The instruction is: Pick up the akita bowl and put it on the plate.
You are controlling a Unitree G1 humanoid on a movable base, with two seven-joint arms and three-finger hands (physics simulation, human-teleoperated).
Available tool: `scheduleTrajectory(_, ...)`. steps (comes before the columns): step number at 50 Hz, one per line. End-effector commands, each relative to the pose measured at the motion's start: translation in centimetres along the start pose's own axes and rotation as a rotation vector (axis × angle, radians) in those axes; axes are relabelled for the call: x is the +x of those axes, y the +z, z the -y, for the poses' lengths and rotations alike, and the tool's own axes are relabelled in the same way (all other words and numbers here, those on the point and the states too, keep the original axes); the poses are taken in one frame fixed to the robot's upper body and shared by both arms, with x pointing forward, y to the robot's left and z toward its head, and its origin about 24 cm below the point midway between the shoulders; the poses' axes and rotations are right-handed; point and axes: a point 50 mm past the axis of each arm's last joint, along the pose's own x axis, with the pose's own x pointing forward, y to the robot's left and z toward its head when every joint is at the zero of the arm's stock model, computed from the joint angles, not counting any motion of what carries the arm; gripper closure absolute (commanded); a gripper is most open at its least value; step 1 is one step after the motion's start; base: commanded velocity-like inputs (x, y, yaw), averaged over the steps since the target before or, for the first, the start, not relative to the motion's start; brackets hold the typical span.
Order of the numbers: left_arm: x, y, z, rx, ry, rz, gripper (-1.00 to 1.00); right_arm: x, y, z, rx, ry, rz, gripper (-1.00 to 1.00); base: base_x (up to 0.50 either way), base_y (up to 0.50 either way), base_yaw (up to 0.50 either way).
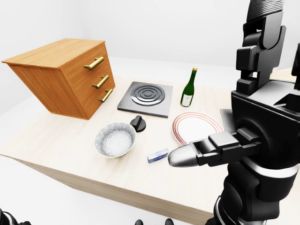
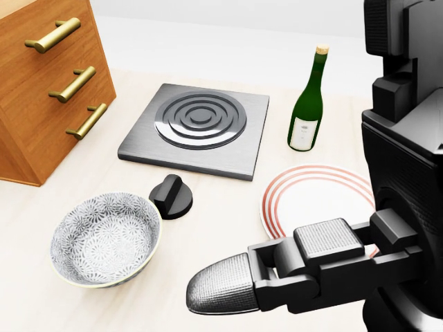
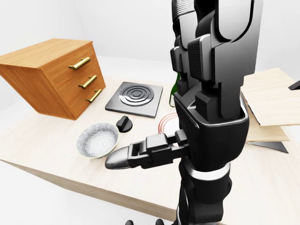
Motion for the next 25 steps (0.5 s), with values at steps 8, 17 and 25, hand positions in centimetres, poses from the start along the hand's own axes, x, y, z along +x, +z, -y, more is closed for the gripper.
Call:
scheduleTrajectory(8, 0.0, 0.1, 0.1, -0.003, -0.004, -0.004, -1.0, -0.2, -2.5, -1.3, 0.15, 0.039, -0.103, -1.0, 0.0, 0.0, 0.0)
scheduleTrajectory(17, 0.0, 0.2, 0.2, -0.008, -0.009, -0.009, -1.0, -1.3, -5.8, -3.3, 0.193, 0.11, -0.27, -1.0, 0.0, 0.0, 0.0)
scheduleTrajectory(25, 0.6, 0.3, 0.1, -0.01, -0.01, -0.009, -1.0, -2.8, -8.5, -6.4, 0.159, 0.293, -0.415, -1.0, 0.0, 0.0, 0.0)
